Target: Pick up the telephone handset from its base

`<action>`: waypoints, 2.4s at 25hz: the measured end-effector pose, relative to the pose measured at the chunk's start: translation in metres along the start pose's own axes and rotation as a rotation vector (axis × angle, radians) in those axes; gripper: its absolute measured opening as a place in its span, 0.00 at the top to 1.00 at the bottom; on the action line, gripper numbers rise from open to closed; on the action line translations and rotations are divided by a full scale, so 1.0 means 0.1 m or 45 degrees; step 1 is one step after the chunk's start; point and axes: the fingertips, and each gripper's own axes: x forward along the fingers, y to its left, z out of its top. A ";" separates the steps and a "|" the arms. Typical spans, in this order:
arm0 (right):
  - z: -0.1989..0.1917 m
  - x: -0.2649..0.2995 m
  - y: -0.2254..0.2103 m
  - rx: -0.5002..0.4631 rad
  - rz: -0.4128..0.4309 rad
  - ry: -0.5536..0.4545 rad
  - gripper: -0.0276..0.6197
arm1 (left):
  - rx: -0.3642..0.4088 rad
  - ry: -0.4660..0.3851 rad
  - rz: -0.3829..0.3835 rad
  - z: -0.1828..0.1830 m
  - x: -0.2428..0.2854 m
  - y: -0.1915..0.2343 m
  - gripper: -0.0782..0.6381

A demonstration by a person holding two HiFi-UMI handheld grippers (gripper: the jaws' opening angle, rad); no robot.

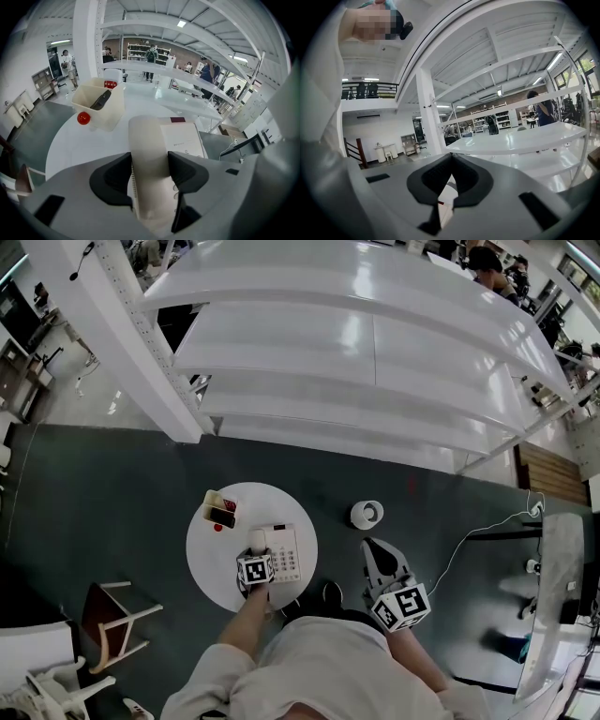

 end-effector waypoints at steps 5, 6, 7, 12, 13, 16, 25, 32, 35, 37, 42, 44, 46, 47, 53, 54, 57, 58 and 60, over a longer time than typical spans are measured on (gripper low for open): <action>-0.02 0.00 -0.02 0.001 0.000 0.014 0.95 | -0.029 -0.010 0.003 0.00 -0.01 0.01 0.55; -0.03 0.00 -0.02 0.000 0.002 0.015 0.95 | -0.031 -0.007 0.003 0.00 -0.01 0.01 0.55; -0.03 0.00 -0.02 0.000 0.004 0.017 0.95 | -0.033 -0.005 0.003 -0.01 -0.01 0.02 0.55; -0.03 -0.01 -0.01 -0.001 0.008 0.017 0.95 | -0.052 -0.012 0.010 0.00 0.01 0.02 0.56; -0.03 0.00 -0.01 0.000 0.009 0.017 0.95 | -0.056 -0.013 0.011 0.00 0.01 0.02 0.56; -0.04 -0.01 0.01 0.001 0.017 0.015 0.95 | -0.059 -0.007 0.014 -0.01 0.01 0.02 0.56; -0.05 -0.06 0.02 0.003 0.019 0.007 0.95 | -0.071 -0.022 0.012 -0.02 -0.05 0.01 0.56; -0.06 -0.11 0.07 0.004 0.028 -0.004 0.95 | -0.086 -0.078 -0.001 0.02 -0.15 -0.01 0.56; -0.06 -0.13 0.09 0.003 0.034 -0.010 0.95 | -0.090 -0.121 -0.007 0.06 -0.23 -0.03 0.56; -0.06 -0.15 0.12 0.003 0.038 -0.015 0.95 | -0.090 -0.150 -0.013 0.09 -0.30 -0.04 0.56; -0.06 -0.17 0.19 0.004 0.057 -0.030 0.95 | -0.091 -0.225 -0.036 0.14 -0.50 -0.07 0.56; -0.05 -0.18 0.22 0.009 0.058 -0.035 0.95 | -0.093 -0.260 -0.044 0.16 -0.60 -0.08 0.56; -0.05 -0.19 0.26 0.010 0.062 -0.042 0.95 | -0.097 -0.295 -0.059 0.17 -0.70 -0.09 0.56; -0.04 -0.20 0.28 0.008 0.066 -0.045 0.95 | -0.100 -0.312 -0.069 0.18 -0.76 -0.09 0.56; -0.03 -0.24 0.43 -0.002 0.088 -0.061 0.95 | -0.082 -0.444 -0.122 0.30 -1.20 -0.14 0.56; -0.03 -0.24 0.45 -0.001 0.088 -0.064 0.95 | -0.073 -0.474 -0.135 0.33 -1.28 -0.16 0.56; -0.05 -0.25 0.50 -0.001 0.094 -0.073 0.95 | -0.059 -0.568 -0.185 0.41 -1.51 -0.21 0.56; -0.05 -0.25 0.52 -0.003 0.097 -0.078 0.95 | -0.058 -0.597 -0.204 0.44 -1.59 -0.22 0.56; -0.05 -0.26 0.56 -0.001 0.101 -0.086 0.95 | -0.041 -0.648 -0.235 0.47 -1.76 -0.26 0.56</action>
